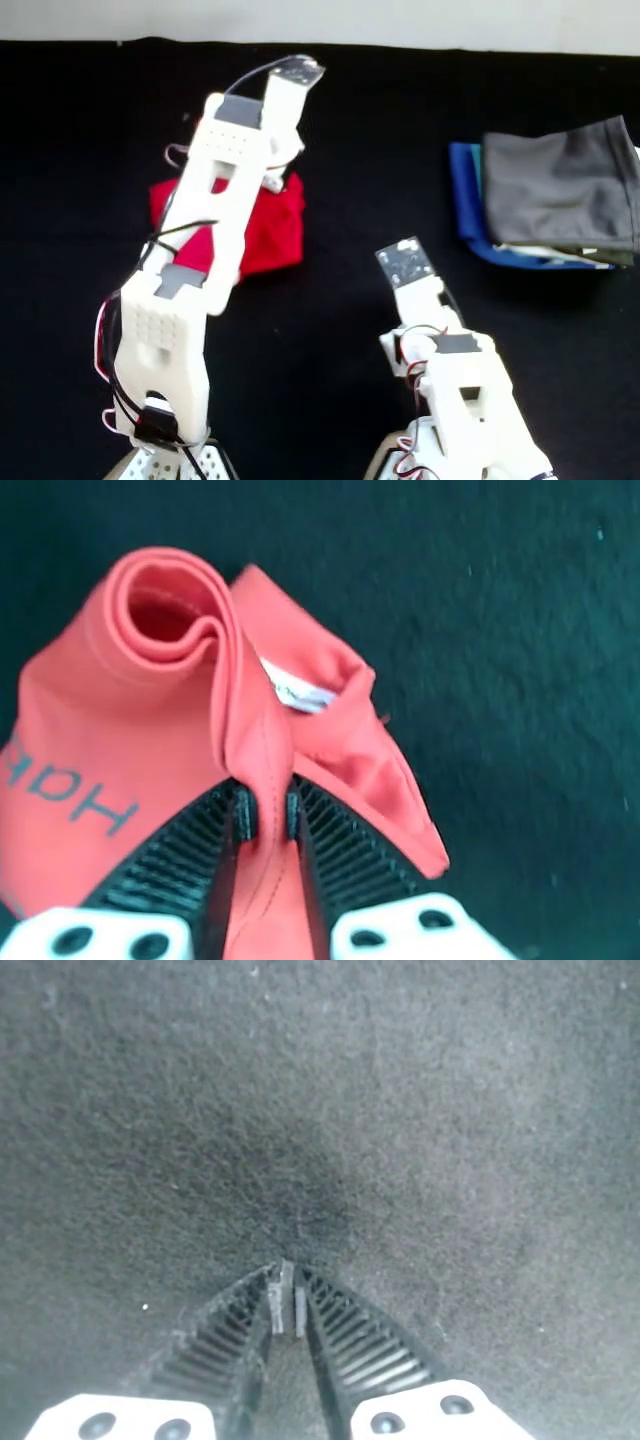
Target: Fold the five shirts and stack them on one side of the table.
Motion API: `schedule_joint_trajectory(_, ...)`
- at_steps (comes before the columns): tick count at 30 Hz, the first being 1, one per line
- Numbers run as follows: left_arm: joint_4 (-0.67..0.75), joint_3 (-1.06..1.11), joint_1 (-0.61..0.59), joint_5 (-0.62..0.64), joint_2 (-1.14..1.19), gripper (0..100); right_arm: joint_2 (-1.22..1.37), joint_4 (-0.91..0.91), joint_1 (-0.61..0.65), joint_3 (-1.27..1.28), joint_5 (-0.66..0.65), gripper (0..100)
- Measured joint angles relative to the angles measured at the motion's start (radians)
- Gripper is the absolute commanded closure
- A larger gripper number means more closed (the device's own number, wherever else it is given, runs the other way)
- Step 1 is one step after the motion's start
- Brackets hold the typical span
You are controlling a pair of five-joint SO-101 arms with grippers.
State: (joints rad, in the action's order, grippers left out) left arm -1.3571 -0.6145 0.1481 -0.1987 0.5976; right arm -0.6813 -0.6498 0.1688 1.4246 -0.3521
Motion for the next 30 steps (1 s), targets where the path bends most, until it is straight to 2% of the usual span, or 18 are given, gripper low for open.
schedule_joint_trajectory(3, 0.015, 0.0, 0.006, 0.002, 0.0, 80, 0.0, 0.003, 0.0, 0.0, 0.0, 99.1)
schedule_joint_trajectory(5, 0.017, 0.0, 0.012, 0.002, 0.0, 78, 0.0, 0.003, 0.0, 0.0, 0.0, 99.1)
schedule_joint_trajectory(11, -0.063, -0.077, -0.014, 0.002, -0.009, 84, 0.0, 0.003, 0.0, 0.0, 0.0, 99.1)
schedule_joint_trajectory(15, -0.195, -0.132, -0.089, 0.0, -0.034, 100, 0.0, 0.003, 0.0, 0.0, 0.0, 99.1)
schedule_joint_trajectory(18, -0.275, -0.123, -0.124, 0.0, -0.015, 98, 0.0, 0.003, 0.0, 0.0, 0.0, 99.1)
schedule_joint_trajectory(22, -0.295, -0.11, -0.127, 0.0, 0.074, 99, 0.0, 0.003, 0.0, 0.0, 0.0, 99.1)
schedule_joint_trajectory(30, -0.295, -0.126, 0.011, 0.0, 0.258, 99, 0.0, 0.003, 0.0, 0.0, 0.0, 99.1)
